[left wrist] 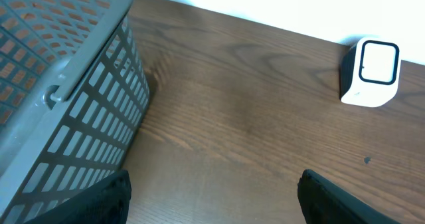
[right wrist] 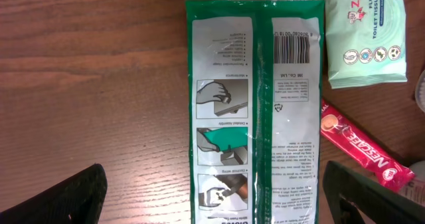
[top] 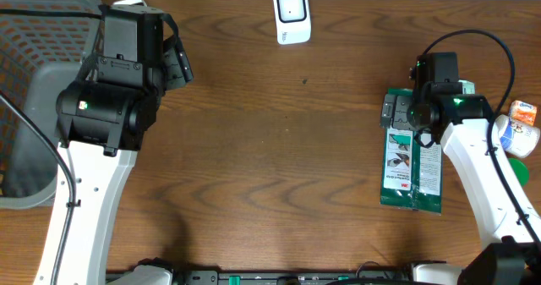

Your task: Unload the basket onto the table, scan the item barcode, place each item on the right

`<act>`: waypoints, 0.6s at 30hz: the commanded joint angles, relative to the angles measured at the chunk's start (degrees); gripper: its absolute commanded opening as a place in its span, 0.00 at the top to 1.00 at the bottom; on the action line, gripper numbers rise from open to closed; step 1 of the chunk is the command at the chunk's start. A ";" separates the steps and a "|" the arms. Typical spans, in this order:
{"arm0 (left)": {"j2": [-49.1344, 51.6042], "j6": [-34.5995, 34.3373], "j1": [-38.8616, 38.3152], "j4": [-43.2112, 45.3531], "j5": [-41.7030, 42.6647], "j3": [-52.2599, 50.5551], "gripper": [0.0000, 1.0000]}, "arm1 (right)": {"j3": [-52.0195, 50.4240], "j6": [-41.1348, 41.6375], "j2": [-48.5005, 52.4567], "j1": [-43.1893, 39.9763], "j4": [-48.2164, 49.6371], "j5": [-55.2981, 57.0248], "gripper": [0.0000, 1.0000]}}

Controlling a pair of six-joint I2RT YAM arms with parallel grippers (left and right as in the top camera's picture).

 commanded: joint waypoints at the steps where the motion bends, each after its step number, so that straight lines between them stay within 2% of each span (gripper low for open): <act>1: -0.09 0.94 0.20 -0.20 -0.33 0.28 0.20 | 0.55 -0.63 -5.95 0.44 -0.22 0.96 0.01; 11: -0.09 0.94 0.20 -0.20 -0.31 0.28 0.20 | 0.55 -0.63 -33.75 0.44 4.22 0.57 0.01; 18: -0.09 0.94 0.20 -0.20 -0.33 0.28 0.20 | 0.52 -0.63 -52.76 1.33 1.64 0.55 0.01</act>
